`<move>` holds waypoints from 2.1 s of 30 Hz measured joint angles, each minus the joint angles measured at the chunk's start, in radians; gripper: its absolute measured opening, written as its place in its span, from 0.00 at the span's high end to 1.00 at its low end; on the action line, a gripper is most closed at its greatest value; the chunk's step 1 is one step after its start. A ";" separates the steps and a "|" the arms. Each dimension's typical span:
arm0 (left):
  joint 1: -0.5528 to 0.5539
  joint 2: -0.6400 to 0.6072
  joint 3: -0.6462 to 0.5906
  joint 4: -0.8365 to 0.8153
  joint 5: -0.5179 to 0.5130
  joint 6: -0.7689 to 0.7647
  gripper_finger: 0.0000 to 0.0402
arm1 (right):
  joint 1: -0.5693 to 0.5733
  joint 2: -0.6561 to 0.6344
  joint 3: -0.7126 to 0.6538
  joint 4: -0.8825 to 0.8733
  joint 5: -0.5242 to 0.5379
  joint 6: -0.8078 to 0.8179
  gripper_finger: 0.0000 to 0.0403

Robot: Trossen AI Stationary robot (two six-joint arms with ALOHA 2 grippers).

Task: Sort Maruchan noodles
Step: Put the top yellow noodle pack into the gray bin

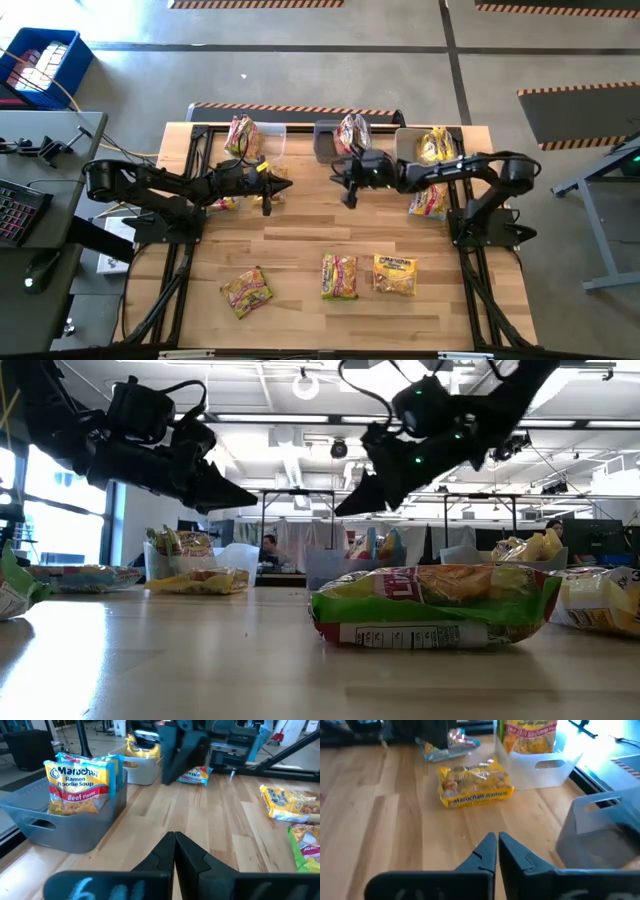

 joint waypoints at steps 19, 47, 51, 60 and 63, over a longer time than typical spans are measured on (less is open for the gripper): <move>0.000 0.003 0.010 -0.034 -0.008 0.040 1.00 | 0.112 -0.030 -0.127 0.100 0.118 0.273 0.60; -0.172 -0.027 0.359 -1.402 -0.383 -0.095 0.69 | 0.112 -0.029 -0.127 0.110 0.141 0.169 0.95; -0.201 -0.027 0.329 -1.327 -0.404 -0.139 0.63 | 0.112 -0.029 -0.127 0.110 0.141 0.169 0.95; -0.206 -0.026 0.230 -1.163 -0.511 -0.106 0.60 | 0.112 -0.029 -0.127 0.110 0.141 0.169 0.95; -0.207 -0.017 0.227 -1.158 -0.447 -0.082 0.62 | 0.112 -0.029 -0.127 0.110 0.144 0.170 0.95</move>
